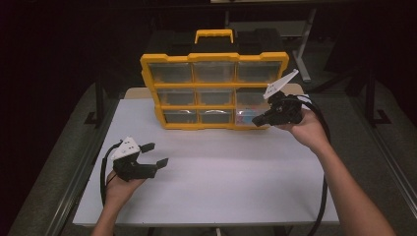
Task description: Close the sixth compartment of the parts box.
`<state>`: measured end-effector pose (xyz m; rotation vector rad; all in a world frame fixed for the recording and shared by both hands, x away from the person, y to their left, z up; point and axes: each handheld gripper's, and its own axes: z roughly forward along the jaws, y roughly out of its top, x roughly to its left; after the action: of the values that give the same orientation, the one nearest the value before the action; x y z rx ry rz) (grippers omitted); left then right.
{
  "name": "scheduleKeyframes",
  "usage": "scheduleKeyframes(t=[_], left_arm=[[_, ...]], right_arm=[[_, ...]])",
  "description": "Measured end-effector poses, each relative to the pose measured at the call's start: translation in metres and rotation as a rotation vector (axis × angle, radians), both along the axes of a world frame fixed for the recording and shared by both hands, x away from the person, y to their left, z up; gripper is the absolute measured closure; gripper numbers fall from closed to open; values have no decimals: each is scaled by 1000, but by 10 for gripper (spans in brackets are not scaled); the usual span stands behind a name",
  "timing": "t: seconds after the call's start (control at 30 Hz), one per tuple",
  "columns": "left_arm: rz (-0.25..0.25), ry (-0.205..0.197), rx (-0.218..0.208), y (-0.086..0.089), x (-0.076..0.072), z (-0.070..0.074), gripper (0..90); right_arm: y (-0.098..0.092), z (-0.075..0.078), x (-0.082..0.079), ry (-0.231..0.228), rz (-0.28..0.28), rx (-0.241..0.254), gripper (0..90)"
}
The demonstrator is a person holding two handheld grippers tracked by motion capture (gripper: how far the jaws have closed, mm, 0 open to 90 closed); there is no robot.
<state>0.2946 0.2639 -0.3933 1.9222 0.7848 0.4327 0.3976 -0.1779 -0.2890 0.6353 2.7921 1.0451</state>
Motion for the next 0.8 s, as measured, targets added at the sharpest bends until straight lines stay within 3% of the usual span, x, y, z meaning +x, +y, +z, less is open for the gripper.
scheduleKeyframes(t=[0.3,0.37,0.8], left_arm=[[-3,-6,6,2,0,1,235],[-2,-6,5,2,0,1,235],[-1,-5,7,2,0,1,235]], right_arm=[[-1,2,2,-30,-17,-18,888],[0,3,2,-15,-21,-16,888],[0,6,8,-22,-43,-25,888]])
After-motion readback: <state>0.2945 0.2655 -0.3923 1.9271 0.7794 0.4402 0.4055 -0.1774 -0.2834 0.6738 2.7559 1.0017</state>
